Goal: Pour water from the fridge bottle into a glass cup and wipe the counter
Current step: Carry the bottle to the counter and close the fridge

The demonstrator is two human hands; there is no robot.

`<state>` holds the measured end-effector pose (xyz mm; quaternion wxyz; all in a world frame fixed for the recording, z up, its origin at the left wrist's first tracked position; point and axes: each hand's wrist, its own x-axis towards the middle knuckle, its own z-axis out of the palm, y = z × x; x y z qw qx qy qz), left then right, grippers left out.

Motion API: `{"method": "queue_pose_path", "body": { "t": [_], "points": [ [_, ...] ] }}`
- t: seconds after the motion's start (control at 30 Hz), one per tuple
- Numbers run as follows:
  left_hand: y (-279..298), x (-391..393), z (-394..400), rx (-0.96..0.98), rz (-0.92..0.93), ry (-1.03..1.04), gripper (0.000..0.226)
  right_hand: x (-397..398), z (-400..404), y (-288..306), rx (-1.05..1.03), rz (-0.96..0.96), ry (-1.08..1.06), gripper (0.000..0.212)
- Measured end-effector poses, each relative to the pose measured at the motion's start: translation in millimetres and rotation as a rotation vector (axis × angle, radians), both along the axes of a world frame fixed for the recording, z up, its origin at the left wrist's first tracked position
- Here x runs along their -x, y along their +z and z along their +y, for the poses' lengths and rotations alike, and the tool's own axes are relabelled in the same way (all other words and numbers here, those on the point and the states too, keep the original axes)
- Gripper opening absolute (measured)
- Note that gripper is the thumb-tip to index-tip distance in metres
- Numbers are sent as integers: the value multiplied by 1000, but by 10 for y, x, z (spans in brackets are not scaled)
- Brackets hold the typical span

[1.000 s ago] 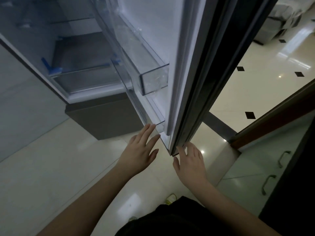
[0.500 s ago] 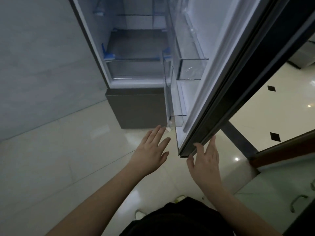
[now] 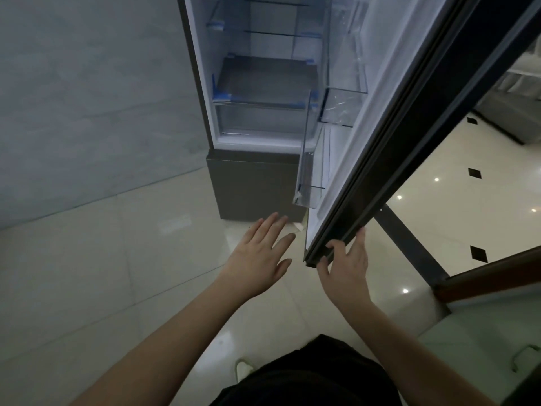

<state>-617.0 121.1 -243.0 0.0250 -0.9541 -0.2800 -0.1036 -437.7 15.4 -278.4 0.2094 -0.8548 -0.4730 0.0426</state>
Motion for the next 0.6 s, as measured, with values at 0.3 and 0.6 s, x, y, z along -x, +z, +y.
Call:
{"method": "queue_pose_path", "body": {
  "t": [0.3,0.6],
  "points": [
    [131,-147,19,66,-86,-37,55,277,178,21,37,-4,164,53],
    [364,-379,282,-6,-168,45,65,123,554,26,3,10,570,72]
  ]
}}
